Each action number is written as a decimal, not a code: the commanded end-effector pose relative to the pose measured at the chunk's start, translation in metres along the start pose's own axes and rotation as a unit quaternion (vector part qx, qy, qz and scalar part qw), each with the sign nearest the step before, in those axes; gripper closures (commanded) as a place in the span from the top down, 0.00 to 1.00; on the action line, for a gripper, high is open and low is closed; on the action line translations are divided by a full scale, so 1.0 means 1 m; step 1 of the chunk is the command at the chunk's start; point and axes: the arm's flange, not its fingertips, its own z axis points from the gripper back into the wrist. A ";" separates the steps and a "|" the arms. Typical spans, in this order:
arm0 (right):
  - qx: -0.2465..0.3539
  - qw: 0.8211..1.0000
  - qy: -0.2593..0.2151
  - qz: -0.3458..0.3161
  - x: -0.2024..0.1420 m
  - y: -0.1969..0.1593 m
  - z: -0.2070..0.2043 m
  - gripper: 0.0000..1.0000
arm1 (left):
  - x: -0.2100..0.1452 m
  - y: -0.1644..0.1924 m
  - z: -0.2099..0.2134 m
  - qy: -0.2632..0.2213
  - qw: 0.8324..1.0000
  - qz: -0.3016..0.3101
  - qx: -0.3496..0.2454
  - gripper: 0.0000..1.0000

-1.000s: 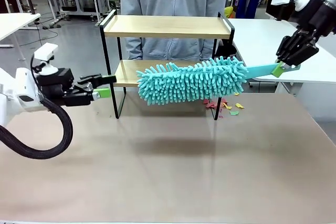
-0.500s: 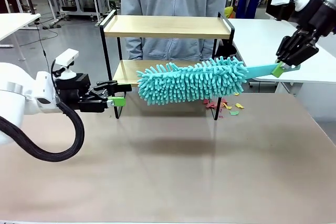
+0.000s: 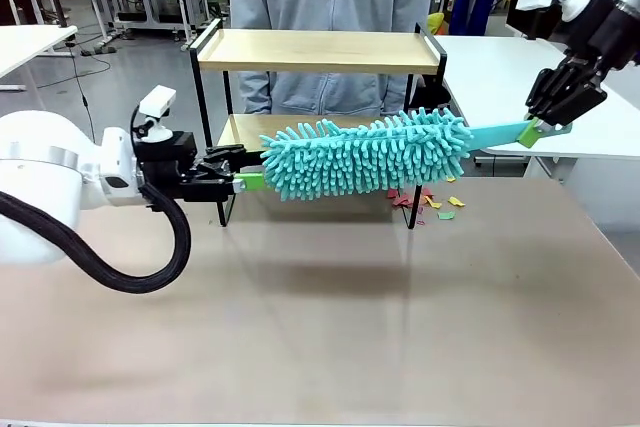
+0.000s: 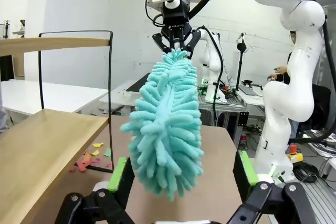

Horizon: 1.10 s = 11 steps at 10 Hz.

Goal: Clean the shelf.
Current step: Hand the Duster back to the human.

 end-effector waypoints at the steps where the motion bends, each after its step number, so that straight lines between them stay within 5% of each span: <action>1: -0.001 1.000 -0.002 0.002 0.000 0.001 0.001 0.13 | -0.002 0.009 -0.019 -0.005 1.000 0.002 0.003 1.00; 7: -0.001 1.000 -0.002 0.002 0.000 0.001 0.001 0.13 | -0.008 0.013 -0.060 -0.029 0.999 0.025 -0.031 1.00; 8: -0.001 1.000 -0.002 0.002 0.000 0.001 0.001 0.13 | -0.007 0.013 -0.060 -0.035 0.998 0.021 -0.036 0.43; 9: -0.001 1.000 -0.002 0.002 0.000 0.001 0.001 0.13 | -0.007 0.013 -0.060 -0.041 0.998 0.023 -0.037 0.42; 10: -0.001 1.000 -0.002 0.002 0.000 0.001 0.001 0.13 | -0.007 0.012 -0.060 -0.045 0.998 0.026 -0.042 0.00; 11: -0.001 1.000 -0.002 0.002 0.000 0.001 0.001 0.13 | -0.008 0.010 -0.059 -0.047 0.997 0.028 -0.048 0.36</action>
